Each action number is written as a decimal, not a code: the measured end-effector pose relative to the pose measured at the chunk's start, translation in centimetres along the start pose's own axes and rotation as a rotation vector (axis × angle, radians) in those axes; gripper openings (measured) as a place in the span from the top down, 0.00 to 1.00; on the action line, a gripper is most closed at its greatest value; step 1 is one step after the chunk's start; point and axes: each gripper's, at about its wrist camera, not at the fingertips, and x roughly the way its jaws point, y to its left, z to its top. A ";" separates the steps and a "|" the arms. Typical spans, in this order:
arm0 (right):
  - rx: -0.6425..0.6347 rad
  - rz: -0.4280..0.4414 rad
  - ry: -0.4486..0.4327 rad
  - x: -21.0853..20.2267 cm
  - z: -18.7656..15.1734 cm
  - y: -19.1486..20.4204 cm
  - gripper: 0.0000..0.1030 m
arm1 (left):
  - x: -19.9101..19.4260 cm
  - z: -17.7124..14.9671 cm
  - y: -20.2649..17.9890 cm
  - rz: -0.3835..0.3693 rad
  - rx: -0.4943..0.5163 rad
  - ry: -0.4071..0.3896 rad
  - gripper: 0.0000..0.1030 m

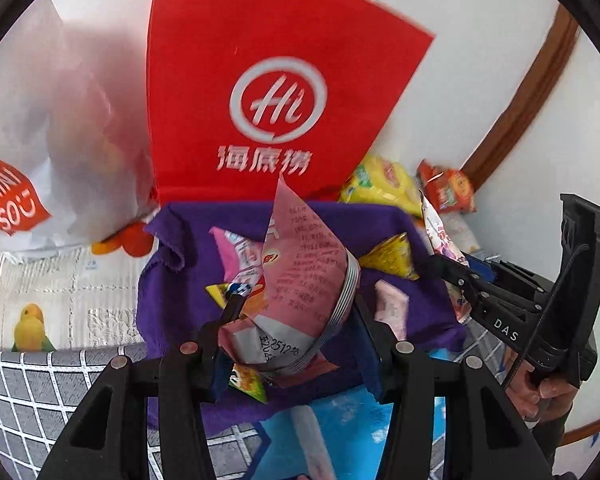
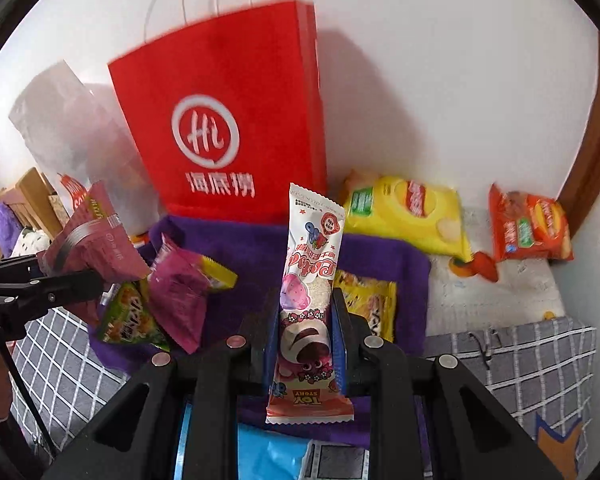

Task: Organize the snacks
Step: 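Lift and carry both held packets over the purple towel, then release the stick packet onto the towel with the right tool while the left tool releases the pink packet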

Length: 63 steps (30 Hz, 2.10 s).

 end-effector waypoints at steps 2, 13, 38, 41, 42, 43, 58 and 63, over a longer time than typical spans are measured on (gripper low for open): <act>-0.015 -0.001 0.030 1.1 -0.2 -0.1 0.78 | 0.4 0.1 0.3 -0.005 -0.005 -0.002 0.52; -0.019 -0.009 0.085 3.1 -0.6 -1.3 0.78 | 0.4 0.3 2.4 -0.025 -0.058 -0.005 0.52; -0.059 -0.013 0.154 4.3 -1.2 -1.4 0.66 | 2.5 -0.6 -1.6 -0.105 0.059 0.030 0.52; -0.060 -0.006 0.126 3.5 -0.9 -1.3 0.65 | 2.5 -0.7 -1.9 -0.113 0.073 0.032 0.52; -0.059 -0.007 0.118 3.4 -0.8 -1.4 0.65 | 2.8 -0.8 -1.8 -0.115 0.067 0.042 0.52; -0.057 -0.008 0.110 3.2 -0.7 -1.4 0.65 | 3.2 -0.8 -1.7 -0.113 0.059 0.057 0.52; -0.041 -0.028 0.056 1.6 -0.3 -1.7 0.64 | 4.2 -0.8 -0.8 -0.063 0.004 0.068 0.38; -0.033 -0.049 0.027 0.6 -0.5 -1.4 0.52 | 2.8 -0.5 -0.8 -0.059 -0.006 0.041 0.26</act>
